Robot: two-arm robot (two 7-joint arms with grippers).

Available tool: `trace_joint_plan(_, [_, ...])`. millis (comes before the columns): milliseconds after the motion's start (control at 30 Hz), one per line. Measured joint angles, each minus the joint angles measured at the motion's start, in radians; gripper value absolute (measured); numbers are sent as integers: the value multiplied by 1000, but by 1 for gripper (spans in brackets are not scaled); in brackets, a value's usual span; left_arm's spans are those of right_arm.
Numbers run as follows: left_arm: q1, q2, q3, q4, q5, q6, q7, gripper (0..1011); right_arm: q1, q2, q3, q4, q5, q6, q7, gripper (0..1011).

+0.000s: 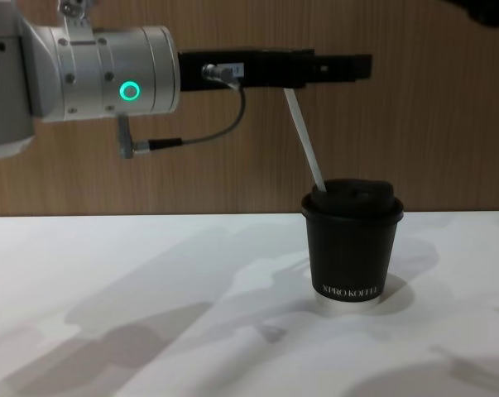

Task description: Pick up the straw with one hand, pass it to the other hand, and insert it into the cup.

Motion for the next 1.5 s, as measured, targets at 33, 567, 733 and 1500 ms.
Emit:
trace_joint_plan(33, [5,-1,0,1,4,-11,0,1001,2,-9,2,-5,3,9,-12,1001])
trace_joint_plan(567, [50,-16,-14,0,30,-95,13,1001,-1,-107,10,-85,33,185,-161,1001])
trace_joint_plan(733, [63,-22,-22,-3,32,-116,17,1001,-10,-123,10,-102,41,225,-189,1001])
trace_joint_plan(1500, [83,-31,-35,-9,37,-144,25,1001,-27,-154,8,-134,58,303,-243,1001])
